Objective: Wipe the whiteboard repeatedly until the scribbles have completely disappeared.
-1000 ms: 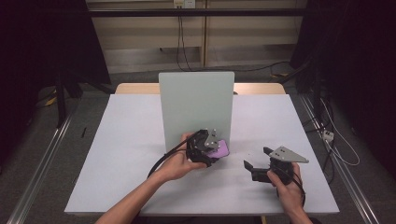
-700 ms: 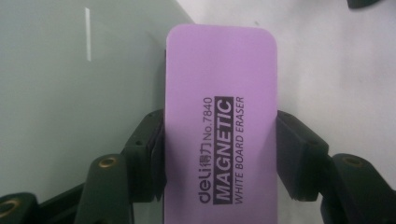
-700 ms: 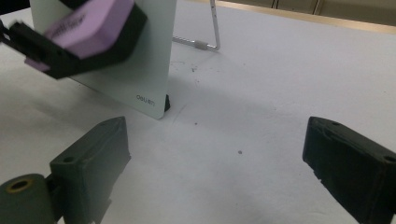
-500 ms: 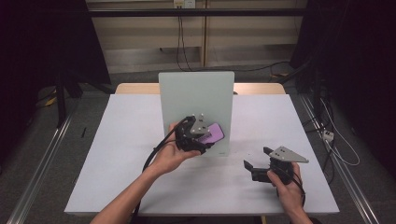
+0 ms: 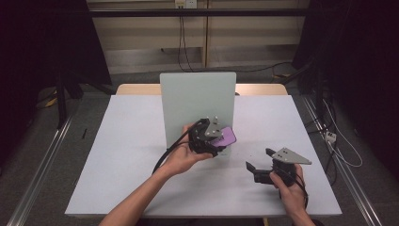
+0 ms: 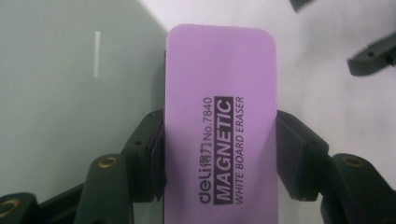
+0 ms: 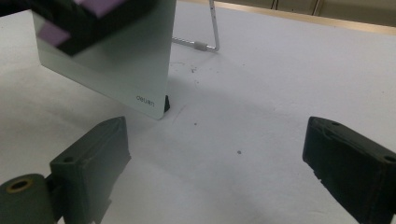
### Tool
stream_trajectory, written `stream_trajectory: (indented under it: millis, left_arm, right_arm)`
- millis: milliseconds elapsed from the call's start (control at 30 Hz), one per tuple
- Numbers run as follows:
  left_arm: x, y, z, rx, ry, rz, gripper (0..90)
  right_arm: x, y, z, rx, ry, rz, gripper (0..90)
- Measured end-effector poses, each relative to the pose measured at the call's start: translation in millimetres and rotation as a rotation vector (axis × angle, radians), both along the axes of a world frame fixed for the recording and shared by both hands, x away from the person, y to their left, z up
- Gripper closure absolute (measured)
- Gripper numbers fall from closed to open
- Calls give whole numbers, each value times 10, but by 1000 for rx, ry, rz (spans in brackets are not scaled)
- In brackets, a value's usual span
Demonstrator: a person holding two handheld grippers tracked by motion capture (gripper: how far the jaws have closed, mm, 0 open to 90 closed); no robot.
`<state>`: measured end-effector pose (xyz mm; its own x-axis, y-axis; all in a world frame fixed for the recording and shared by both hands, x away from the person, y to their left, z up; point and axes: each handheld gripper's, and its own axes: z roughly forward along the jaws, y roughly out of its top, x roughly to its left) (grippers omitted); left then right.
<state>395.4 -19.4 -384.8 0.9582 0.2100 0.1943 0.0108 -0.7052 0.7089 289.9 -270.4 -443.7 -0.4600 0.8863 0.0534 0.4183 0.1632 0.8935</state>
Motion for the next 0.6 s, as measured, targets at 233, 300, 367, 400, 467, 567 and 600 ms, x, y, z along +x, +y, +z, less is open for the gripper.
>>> stream_trajectory:
  millis: [233,300,367,400,467,567,600]
  left_arm:
    - [-56,-140,-189,48,22,-41,409]
    - [-59,-121,-214,53,35,-43,410]
    - [-71,-91,-228,73,36,-42,410]
    - [-75,-68,-229,77,33,-38,410]
    - [-71,-5,-217,74,33,-28,410]
    - [-55,112,-162,59,26,-6,409]
    - [-54,153,-144,51,23,6,409]
  right_arm:
    - [-11,-19,5,2,-1,-4,73]
    - [-13,-21,4,6,-4,-6,72]
    - [-14,-21,4,5,-1,-6,72]
    - [-12,-21,3,3,-2,-5,72]
    - [-9,-16,3,0,-1,-5,72]
    - [-7,-10,1,3,0,-5,72]
    - [-6,-10,1,3,1,-6,72]
